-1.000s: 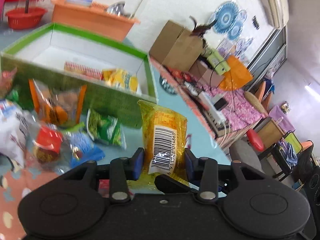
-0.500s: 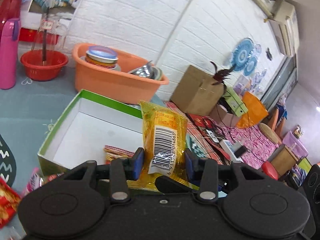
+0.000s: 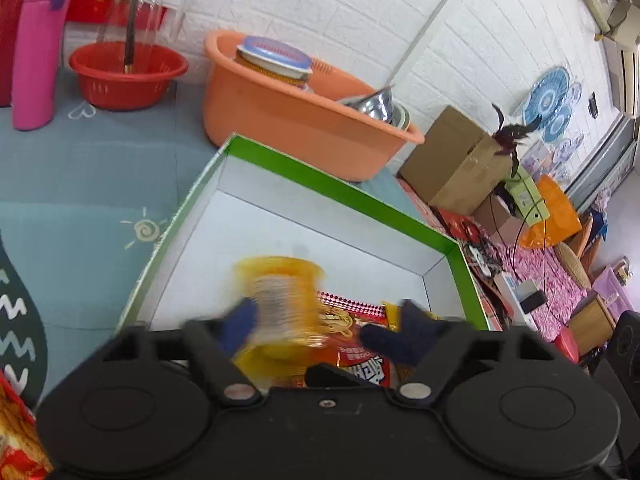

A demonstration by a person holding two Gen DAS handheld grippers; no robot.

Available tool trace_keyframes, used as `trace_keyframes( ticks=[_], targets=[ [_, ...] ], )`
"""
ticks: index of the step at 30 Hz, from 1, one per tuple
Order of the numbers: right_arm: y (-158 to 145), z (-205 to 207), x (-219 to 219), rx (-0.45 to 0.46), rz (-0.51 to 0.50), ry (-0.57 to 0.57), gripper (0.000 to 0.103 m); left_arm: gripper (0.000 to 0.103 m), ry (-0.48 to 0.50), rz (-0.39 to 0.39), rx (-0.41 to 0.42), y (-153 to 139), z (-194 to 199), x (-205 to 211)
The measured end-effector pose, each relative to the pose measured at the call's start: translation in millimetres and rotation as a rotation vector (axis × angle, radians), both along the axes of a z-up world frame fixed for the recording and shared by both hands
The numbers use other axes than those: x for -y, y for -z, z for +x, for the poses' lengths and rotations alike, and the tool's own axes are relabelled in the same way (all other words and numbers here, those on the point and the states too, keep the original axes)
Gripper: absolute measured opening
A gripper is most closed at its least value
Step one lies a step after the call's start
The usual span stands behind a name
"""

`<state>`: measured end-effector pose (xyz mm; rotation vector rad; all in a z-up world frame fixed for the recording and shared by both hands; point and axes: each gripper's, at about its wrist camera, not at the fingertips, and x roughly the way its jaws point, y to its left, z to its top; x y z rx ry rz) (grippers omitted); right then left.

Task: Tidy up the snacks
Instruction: 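Drop the wafer pack into the green box with the left gripper, then grasp the clear cracker bag with the left gripper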

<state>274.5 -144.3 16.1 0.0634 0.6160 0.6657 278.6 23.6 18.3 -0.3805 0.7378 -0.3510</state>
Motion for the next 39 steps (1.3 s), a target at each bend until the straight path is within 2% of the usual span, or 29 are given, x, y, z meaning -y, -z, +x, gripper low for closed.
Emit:
trace_keyframes(
  ticks=[1, 5, 8, 10, 14, 18, 22, 25, 33, 39],
  targets=[
    [-1, -3, 1, 0.016, -0.012, 0.028, 0.103, 0.103, -0.010, -0.004, 0.019, -4, -8, -2],
    [-19, -31, 7, 0.112, -0.069, 0.069, 0.103, 0.103, -0.005, -0.009, 0.027, -23, -39, -5],
    [-35, -60, 16, 0.179, -0.086, 0.079, 0.103, 0.103, -0.021, 0.032, 0.071, -37, -81, -7],
    [-42, -83, 22, 0.199, -0.076, 0.058, 0.103, 0.103, -0.040, 0.029, 0.109, -41, -113, -12],
    [-40, -124, 25, 0.225, -0.058, -0.017, 0.103, 0.103, -0.093, 0.020, 0.105, -32, -169, -31],
    [-31, -160, 25, 0.197, -0.039, -0.042, 0.103, 0.103, -0.203, 0.041, 0.077, -11, -208, -52],
    [-20, -183, 15, 0.143, 0.006, -0.096, 0.103, 0.103, -0.277, 0.064, 0.008, 10, -219, -67],
    [-11, -195, 4, 0.097, 0.012, -0.130, 0.103, 0.103, -0.324, 0.078, -0.004, 19, -225, -78],
    [7, -207, -43, 0.048, -0.023, -0.239, 0.103, 0.103, -0.391, -0.010, -0.006, 30, -246, -113],
    [20, -185, -76, 0.003, -0.037, -0.227, 0.103, 0.103, -0.411, -0.067, 0.003, 35, -254, -132]
  ],
)
